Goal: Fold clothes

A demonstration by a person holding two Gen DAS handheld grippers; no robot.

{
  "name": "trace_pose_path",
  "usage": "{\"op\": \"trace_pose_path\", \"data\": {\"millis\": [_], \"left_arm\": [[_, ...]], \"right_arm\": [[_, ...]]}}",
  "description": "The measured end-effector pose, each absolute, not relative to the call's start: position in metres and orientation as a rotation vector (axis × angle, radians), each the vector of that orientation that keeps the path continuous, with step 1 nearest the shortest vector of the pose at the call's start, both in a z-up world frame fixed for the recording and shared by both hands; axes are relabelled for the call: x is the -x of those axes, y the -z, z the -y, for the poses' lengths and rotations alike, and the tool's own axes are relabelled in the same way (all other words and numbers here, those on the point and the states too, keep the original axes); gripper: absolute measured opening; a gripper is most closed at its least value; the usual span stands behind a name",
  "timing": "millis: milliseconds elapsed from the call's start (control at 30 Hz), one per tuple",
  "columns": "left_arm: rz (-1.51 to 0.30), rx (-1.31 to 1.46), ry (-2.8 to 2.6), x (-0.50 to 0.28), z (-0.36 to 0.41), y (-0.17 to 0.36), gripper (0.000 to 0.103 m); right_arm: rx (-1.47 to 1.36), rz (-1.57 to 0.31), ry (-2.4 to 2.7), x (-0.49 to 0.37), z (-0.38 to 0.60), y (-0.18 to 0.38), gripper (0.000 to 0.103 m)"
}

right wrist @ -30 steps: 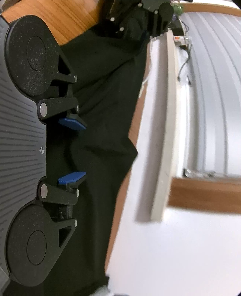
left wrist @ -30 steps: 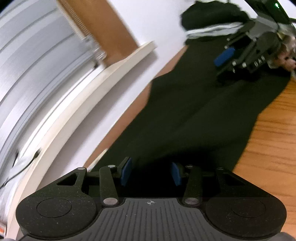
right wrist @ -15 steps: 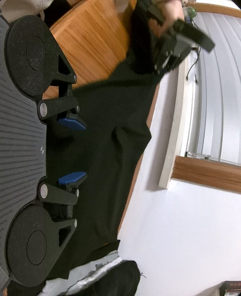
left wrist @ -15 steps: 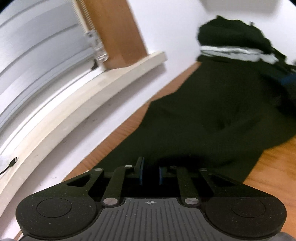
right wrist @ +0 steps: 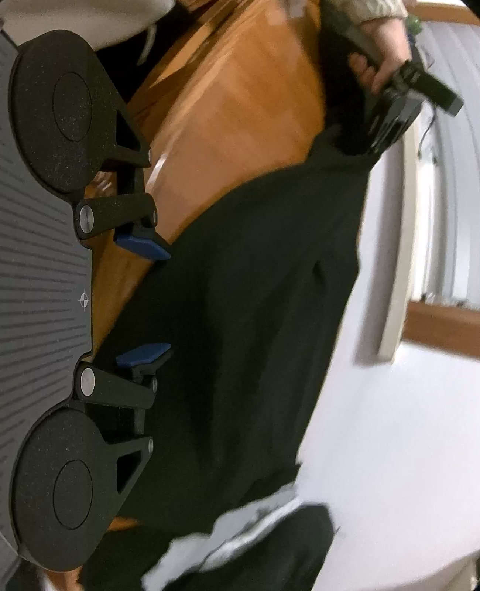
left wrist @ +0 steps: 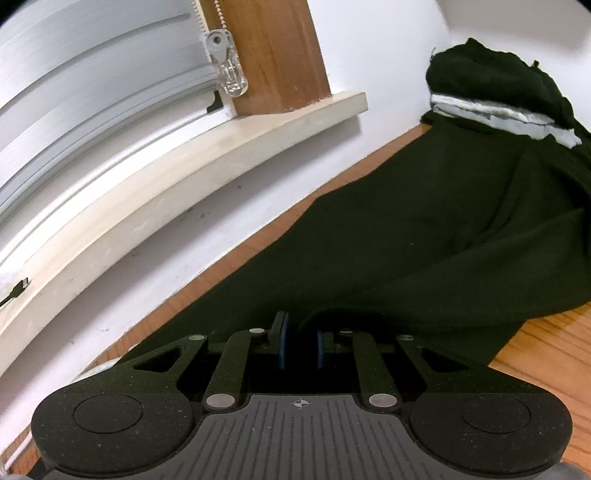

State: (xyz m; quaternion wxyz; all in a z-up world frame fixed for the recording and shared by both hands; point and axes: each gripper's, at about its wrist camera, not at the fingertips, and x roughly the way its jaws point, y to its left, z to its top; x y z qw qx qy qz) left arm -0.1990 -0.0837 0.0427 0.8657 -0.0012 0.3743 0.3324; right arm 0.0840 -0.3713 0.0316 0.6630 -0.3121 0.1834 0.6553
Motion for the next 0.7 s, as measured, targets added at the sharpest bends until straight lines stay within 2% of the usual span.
{"op": "trace_pose_path", "data": {"millis": [100,467,533,600,633,700], "left_arm": [[-0.785,0.01,-0.7,0.2,0.085,-0.041,0.016],[-0.786,0.018,-0.701,0.199,0.084,-0.042,0.016],[-0.787,0.019,-0.699,0.199,0.083,-0.041,0.016],[-0.789,0.019,-0.697,0.199,0.083,-0.041,0.016],[-0.79,0.019,-0.695,0.199,0.083,-0.041,0.016],[-0.791,0.015,-0.69,0.2,0.084,-0.042,0.016]], "right_arm": [[0.702,-0.446,-1.441,-0.101,0.382,-0.03,0.051],[0.879,-0.381,-1.286,-0.137,0.401,-0.012,0.048],[0.899,-0.365,-1.271,-0.141,0.402,-0.009,0.041],[0.919,-0.349,-1.256,-0.144,0.403,-0.006,0.028],[0.929,-0.341,-1.249,-0.145,0.403,-0.005,0.027],[0.932,-0.337,-1.241,-0.148,0.404,-0.006,0.006]]}}
